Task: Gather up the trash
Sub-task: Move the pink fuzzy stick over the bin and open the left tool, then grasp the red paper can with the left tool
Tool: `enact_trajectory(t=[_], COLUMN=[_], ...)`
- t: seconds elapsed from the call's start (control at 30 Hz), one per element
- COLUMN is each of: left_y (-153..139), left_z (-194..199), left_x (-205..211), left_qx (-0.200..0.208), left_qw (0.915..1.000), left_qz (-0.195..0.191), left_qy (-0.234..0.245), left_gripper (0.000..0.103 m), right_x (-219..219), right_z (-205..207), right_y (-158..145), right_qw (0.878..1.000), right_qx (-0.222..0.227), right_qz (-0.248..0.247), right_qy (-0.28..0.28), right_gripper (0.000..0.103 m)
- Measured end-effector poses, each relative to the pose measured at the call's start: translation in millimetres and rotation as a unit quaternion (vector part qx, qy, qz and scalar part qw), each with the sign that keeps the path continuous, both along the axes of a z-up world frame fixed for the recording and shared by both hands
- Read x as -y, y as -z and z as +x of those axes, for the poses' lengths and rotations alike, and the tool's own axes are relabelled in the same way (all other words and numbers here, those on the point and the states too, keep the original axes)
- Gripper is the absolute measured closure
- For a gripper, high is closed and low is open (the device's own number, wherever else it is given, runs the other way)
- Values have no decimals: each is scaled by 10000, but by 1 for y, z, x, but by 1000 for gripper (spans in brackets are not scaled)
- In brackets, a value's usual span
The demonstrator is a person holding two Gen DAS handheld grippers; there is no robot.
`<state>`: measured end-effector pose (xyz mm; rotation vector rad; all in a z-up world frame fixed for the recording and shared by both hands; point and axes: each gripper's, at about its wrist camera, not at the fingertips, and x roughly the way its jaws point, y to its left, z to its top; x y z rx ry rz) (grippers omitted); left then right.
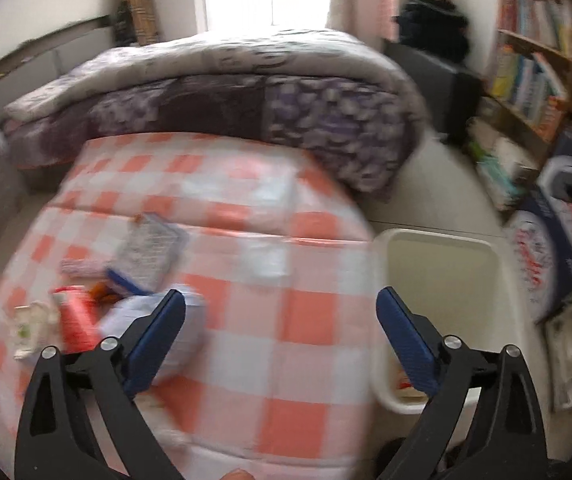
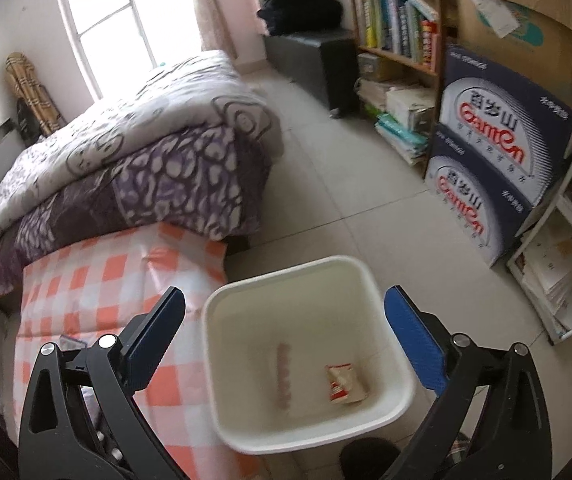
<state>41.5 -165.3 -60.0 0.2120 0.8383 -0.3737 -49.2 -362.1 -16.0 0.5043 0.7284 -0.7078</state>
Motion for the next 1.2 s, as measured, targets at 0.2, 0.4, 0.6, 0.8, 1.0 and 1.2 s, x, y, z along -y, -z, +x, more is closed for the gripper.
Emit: enact_trajectory(t=[0.2,0.4,0.6,0.8,1.0,1.2], left_y=[2,13,37,60,56,26], left_z=[39,73,97,108,104,96], left_x=[-68,-139,-175,-179,-186,-204], left_qx=[-321,-827,-1512,-1999,-1985,-1668], left_qw=[9940,9759,9571,9502,9539,9620], left_qz=[226,27,-527,-625,-763,-1058], left_qy=[-1018,-2020,-2415,-2309,-2119,-1883], left_gripper=[7,7,7,50,62,63], right_x=[-40,-72,-98,-118,-137,-167], right_z=[27,48,63,79,93,110], right_y=[7,17,30,44,63,75], right_qw=[9984,9953,9915,9880,9801,9721], right_qx=[-191,-349,-477,-566,-586,-680], right_qz=[-29,64,332,669,1282,1486], right_qy=[-526,-900,-1166,-1273,-1400,-1685], right_gripper=[7,7,7,7,7,7])
